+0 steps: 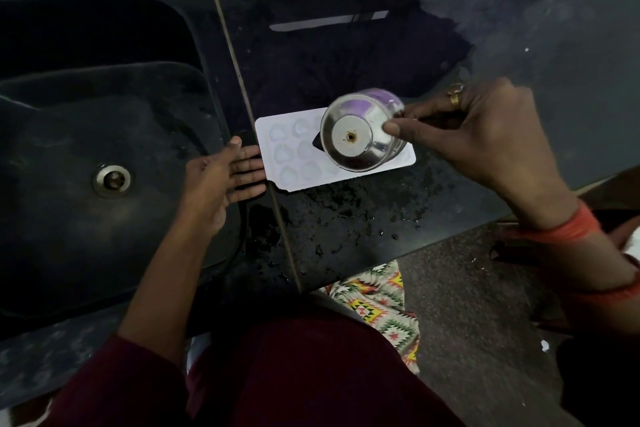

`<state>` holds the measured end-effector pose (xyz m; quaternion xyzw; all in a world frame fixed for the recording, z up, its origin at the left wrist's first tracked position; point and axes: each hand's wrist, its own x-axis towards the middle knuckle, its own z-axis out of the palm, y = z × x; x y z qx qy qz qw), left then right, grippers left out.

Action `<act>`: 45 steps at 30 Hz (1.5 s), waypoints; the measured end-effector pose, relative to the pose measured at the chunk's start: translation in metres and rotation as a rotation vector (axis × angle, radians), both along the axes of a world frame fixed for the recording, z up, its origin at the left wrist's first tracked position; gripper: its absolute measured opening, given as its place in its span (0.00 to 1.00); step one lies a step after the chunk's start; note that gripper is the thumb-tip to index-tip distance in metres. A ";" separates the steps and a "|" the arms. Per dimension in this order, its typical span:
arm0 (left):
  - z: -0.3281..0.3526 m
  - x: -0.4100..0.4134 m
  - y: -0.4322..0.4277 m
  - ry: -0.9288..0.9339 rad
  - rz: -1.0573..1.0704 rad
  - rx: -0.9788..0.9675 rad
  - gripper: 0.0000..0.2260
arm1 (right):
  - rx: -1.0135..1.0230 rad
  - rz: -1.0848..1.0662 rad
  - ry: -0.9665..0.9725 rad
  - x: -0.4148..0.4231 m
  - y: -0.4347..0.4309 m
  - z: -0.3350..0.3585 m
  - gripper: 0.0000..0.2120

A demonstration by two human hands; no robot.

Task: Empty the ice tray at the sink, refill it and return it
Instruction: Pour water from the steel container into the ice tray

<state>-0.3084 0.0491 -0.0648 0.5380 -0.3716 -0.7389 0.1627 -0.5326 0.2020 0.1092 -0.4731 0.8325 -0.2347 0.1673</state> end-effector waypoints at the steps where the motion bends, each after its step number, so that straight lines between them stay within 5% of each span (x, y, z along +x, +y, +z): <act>1: 0.000 0.000 0.000 0.001 0.002 0.001 0.17 | 0.010 0.002 0.001 0.000 -0.001 -0.001 0.14; 45: -0.002 0.005 0.006 0.023 0.010 0.005 0.16 | 0.028 0.033 0.022 0.015 -0.006 -0.019 0.11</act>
